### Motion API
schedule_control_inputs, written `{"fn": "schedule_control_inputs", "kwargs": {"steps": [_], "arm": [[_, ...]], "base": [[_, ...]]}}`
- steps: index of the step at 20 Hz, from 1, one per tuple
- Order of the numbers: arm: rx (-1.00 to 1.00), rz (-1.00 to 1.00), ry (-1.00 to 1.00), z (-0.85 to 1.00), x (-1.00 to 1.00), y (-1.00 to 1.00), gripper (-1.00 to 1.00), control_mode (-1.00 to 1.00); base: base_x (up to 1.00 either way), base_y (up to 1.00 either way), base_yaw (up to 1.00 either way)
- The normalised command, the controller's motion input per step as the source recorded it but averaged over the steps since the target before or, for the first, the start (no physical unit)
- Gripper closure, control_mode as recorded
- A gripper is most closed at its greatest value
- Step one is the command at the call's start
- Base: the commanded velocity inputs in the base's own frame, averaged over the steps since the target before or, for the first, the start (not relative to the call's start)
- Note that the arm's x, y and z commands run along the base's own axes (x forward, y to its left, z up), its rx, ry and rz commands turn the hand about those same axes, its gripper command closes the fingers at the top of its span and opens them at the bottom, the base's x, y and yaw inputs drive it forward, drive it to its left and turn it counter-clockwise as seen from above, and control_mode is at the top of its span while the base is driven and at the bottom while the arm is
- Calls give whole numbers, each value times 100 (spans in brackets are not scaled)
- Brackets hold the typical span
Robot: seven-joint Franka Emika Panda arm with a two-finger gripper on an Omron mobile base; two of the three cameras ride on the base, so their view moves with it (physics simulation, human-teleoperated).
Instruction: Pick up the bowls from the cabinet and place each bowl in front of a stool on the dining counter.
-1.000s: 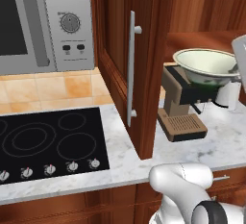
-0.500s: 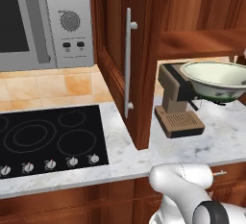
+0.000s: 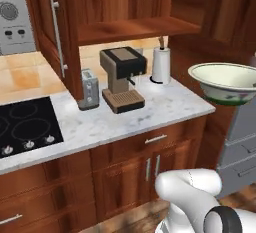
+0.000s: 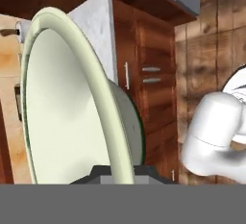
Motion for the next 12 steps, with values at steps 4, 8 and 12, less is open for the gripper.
{"fn": "schedule_control_inputs", "kwargs": {"steps": [4, 8, 12], "arm": [[0, 0, 0, 0, 0, 0, 100, 100], [0, 0, 0, 0, 0, 0, 100, 100], [0, 0, 0, 0, 0, 0, 100, 100]], "base": [[-13, 0, -98], [0, 0, -100], [0, 0, -100]]}}
